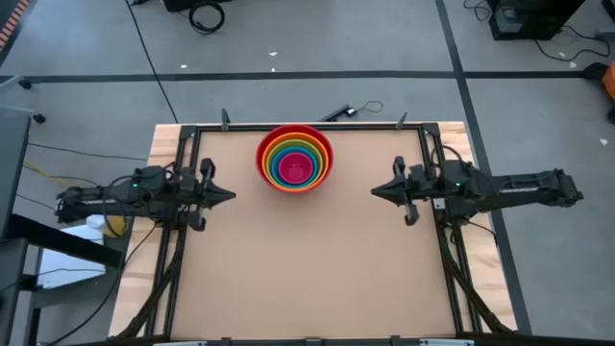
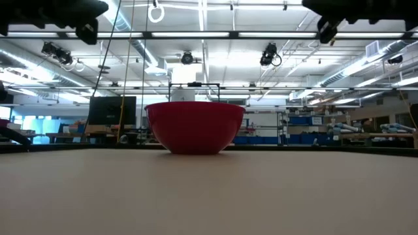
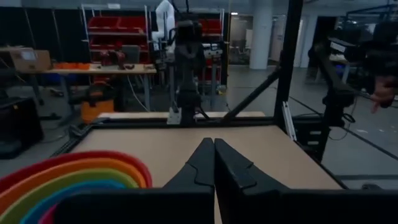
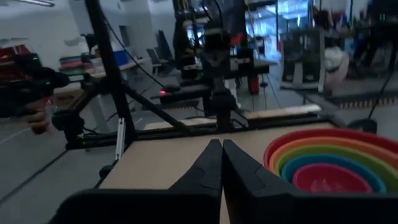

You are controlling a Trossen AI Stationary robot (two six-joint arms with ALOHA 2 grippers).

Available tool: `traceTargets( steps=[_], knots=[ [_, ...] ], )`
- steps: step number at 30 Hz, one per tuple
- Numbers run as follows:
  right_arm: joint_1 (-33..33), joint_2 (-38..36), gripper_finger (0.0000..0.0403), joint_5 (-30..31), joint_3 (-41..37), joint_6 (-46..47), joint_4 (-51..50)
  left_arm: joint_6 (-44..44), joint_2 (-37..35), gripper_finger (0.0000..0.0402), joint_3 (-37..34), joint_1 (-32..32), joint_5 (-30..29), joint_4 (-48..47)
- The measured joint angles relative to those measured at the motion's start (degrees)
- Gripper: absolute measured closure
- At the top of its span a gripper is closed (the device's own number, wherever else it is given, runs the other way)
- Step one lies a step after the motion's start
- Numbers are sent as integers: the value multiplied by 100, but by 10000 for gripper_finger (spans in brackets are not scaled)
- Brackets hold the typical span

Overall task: Nest bowls inside each other
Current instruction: Return to Home Position

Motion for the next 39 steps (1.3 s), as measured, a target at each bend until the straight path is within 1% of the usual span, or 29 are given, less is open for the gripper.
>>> traceTargets(
  steps=[3, 5, 8, 10, 12, 15, 18, 19, 21, 24, 27, 29, 31, 33, 35, 39],
  knots=[
    [22, -557, 397, 148, -323, -319, 14, -8, -500, 400, 2, 0, 2, -698],
    [10, -916, 398, 243, -580, -416, 236, -9, -778, 400, -3, 0, 2, -1129],
    [-39, -1363, 396, 150, -955, -339, 618, 9, -1044, 400, -14, 0, -9, -1309],
    [-46, -1544, 397, -1, -1153, -244, 867, -72, -1058, 400, -145, 2, -24, -1083],
    [-45, -1602, 399, -68, -1293, -125, 955, -353, -1028, 400, -354, 2, -5, -861],
    [-46, -1544, 399, -141, -1397, -21, 941, -580, -963, 399, -779, 2, 8, -399],
    [-46, -1416, 399, -139, -1492, -15, 961, -654, -956, 395, -1180, 2, -104, 354],
    [-46, -1387, 399, -139, -1529, -17, 969, -652, -964, 395, -1233, 4, -175, 534],
    [-46, -1406, 399, -167, -1567, -13, 902, -554, -978, 395, -1200, 7, -192, 565],
    [-70, -1670, 398, -192, -1573, -96, 897, -445, -976, 394, -932, 4, -188, 180],
    [-125, -2155, 397, -307, -1571, -341, 710, -301, -1025, 394, -362, 4, -188, -690],
    [-167, -2521, 396, -331, -1566, -330, 209, -150, -1084, 394, 32, 4, -188, -1497],
    [-192, -2854, 396, -331, -1566, -130, -436, -8, -1146, 393, 230, 4, -188, -1944],
    [-192, -3100, 396, -326, -1568, 137, -899, 7, -1282, 393, 207, 4, -188, -1972],
    [-192, -3251, 395, -301, -1579, 249, -1091, -12, -1398, 393, 97, 4, -189, -1878],
    [-190, -3331, 395, -319, -1783, 382, -741, -195, -1499, 393, -322, 4, -188, -1776]
  ],
)
